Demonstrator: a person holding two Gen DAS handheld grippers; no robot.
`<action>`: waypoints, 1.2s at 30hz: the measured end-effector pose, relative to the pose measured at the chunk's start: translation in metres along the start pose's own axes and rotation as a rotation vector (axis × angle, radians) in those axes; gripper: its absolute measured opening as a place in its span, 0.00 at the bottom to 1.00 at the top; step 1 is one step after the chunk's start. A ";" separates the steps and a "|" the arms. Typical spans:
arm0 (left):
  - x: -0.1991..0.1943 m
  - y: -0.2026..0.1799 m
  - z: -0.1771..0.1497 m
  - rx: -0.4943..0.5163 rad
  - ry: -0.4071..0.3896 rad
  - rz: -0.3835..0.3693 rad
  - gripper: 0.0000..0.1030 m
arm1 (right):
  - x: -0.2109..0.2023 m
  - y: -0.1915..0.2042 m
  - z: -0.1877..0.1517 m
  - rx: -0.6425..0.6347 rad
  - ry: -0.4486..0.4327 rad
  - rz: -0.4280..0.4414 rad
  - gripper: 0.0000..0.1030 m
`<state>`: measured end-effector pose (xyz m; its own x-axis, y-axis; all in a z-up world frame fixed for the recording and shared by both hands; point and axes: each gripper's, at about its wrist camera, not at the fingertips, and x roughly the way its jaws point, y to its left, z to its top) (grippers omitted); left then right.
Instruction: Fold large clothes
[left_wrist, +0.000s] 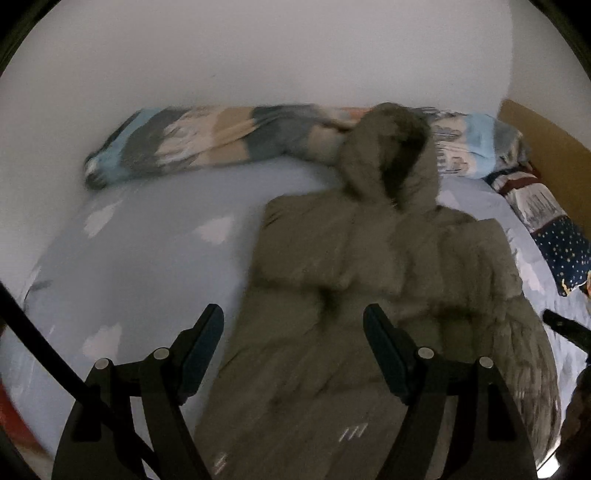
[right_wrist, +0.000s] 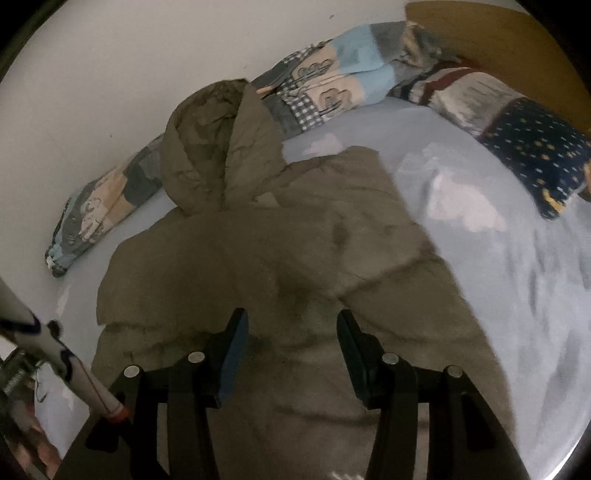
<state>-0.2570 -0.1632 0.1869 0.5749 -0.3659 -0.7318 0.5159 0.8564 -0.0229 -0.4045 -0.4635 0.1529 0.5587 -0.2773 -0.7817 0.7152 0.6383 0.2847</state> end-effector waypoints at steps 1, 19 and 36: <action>-0.007 0.010 -0.008 -0.016 0.011 -0.001 0.75 | -0.009 -0.009 -0.005 0.003 -0.001 -0.001 0.52; -0.006 0.175 -0.156 -0.528 0.400 -0.290 0.75 | -0.101 -0.211 -0.131 0.330 0.095 -0.022 0.63; 0.013 0.095 -0.161 -0.282 0.448 -0.305 0.63 | -0.074 -0.213 -0.148 0.413 0.206 0.102 0.68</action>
<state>-0.3023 -0.0282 0.0656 0.0733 -0.4732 -0.8779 0.3919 0.8231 -0.4110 -0.6604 -0.4730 0.0674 0.5698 -0.0526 -0.8201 0.7913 0.3044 0.5303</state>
